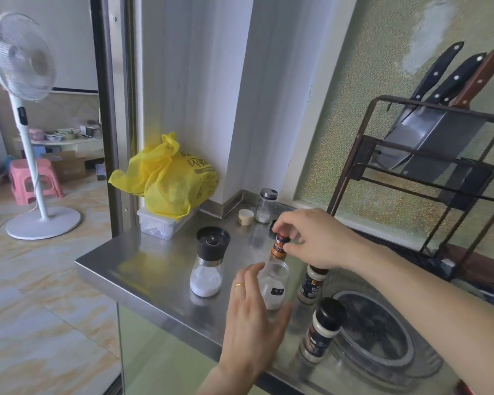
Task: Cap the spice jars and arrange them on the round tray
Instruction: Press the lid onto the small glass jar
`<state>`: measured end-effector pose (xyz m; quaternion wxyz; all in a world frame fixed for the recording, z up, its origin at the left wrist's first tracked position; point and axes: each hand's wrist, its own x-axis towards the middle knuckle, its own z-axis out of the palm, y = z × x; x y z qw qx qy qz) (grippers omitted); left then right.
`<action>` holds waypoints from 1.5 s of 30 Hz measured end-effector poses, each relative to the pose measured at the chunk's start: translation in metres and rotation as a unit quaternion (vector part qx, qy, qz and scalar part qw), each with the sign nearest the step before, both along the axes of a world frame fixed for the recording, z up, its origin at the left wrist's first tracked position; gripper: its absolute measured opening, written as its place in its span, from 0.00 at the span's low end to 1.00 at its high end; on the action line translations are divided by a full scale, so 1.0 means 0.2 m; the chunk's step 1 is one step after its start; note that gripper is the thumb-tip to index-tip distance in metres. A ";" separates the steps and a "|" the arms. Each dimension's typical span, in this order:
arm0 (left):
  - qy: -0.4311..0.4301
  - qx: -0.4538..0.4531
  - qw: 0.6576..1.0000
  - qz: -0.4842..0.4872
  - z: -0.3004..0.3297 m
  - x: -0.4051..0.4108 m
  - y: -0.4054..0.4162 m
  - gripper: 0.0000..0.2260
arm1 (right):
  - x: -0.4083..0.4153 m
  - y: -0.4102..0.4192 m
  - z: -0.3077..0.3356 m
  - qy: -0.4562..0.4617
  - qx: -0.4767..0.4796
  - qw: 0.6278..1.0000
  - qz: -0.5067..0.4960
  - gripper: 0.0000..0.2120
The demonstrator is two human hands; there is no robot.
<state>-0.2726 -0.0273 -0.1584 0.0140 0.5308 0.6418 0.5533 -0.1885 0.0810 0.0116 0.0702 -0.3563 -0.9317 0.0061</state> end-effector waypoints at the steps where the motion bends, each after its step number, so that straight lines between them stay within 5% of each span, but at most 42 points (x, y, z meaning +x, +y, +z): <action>1: 0.011 -0.018 1.000 -0.008 0.00 0.00 0.02 0.32 | -0.04 0.03 0.01 -0.004 0.003 1.000 0.002 0.16; 9: -0.101 -0.056 0.993 0.020 -0.03 -0.08 0.15 0.31 | -0.54 0.47 -0.10 -0.178 0.054 0.982 0.021 0.17; 16: -0.105 -0.086 0.990 0.031 -0.01 -0.09 0.22 0.33 | -0.90 0.78 -0.35 -0.369 0.170 0.911 0.072 0.23; 19: -0.091 -0.105 0.989 0.048 -0.01 -0.10 0.23 0.33 | -0.97 0.85 -0.40 -0.408 0.175 0.894 0.062 0.18; 30: -0.097 -0.047 0.994 0.018 -0.02 -0.09 0.13 0.28 | -0.83 0.68 -0.23 -0.299 0.179 0.934 0.074 0.15; 39: -0.086 -0.067 0.994 0.003 -0.03 -0.08 0.08 0.26 | -0.33 0.19 0.00 -0.085 0.051 0.995 -0.002 0.16; 45: -0.078 -0.059 0.995 0.000 -0.03 -0.07 0.06 0.24 | -0.11 0.00 -0.03 0.031 -0.105 0.994 -0.016 0.24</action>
